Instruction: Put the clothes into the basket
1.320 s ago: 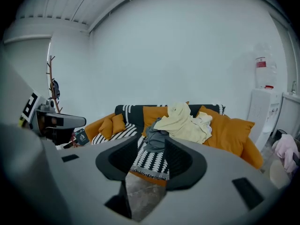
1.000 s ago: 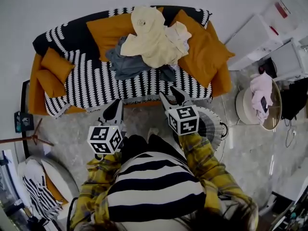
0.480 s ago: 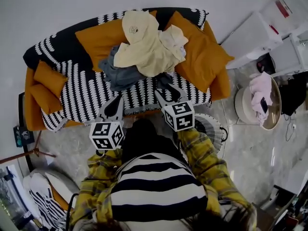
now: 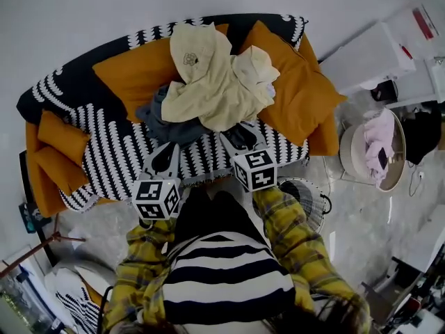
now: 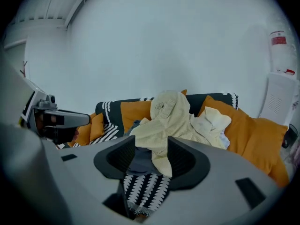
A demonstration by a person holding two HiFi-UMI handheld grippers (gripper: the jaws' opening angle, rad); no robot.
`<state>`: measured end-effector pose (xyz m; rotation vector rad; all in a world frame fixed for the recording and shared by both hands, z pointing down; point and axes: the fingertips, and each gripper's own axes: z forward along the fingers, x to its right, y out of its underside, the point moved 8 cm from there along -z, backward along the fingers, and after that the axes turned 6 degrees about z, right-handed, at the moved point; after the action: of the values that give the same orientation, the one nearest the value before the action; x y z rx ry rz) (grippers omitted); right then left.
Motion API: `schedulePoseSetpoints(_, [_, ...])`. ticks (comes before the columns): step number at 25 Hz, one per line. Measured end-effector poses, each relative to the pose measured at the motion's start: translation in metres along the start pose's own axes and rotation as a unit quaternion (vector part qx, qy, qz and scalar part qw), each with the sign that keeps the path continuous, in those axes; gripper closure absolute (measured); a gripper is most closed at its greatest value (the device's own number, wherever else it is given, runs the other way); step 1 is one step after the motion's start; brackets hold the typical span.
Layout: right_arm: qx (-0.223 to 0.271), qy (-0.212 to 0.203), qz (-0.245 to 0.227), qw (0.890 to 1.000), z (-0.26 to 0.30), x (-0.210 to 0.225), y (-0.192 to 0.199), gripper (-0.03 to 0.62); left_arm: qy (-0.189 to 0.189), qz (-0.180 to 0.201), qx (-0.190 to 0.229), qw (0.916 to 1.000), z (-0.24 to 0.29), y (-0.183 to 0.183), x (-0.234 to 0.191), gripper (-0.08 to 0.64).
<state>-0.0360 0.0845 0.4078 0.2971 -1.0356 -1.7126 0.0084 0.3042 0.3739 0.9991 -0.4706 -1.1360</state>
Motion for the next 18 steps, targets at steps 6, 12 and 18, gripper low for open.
schedulePoseSetpoints(6, [-0.026, 0.019, 0.031, 0.999, 0.056, 0.026, -0.003, 0.373, 0.001, -0.012, -0.026, 0.9996, 0.043, 0.003, -0.036, 0.529])
schedulePoseSetpoints(12, [-0.057, 0.035, 0.036, 0.997, 0.102, 0.049, 0.006, 0.348, 0.011, -0.014, -0.053, 0.9984, 0.08, 0.012, -0.055, 0.528])
schedulePoseSetpoints(18, [-0.075, 0.051, 0.032, 0.995, 0.137, 0.059, 0.015, 0.301, 0.021, -0.014, -0.075, 0.9969, 0.1, 0.019, -0.064, 0.528])
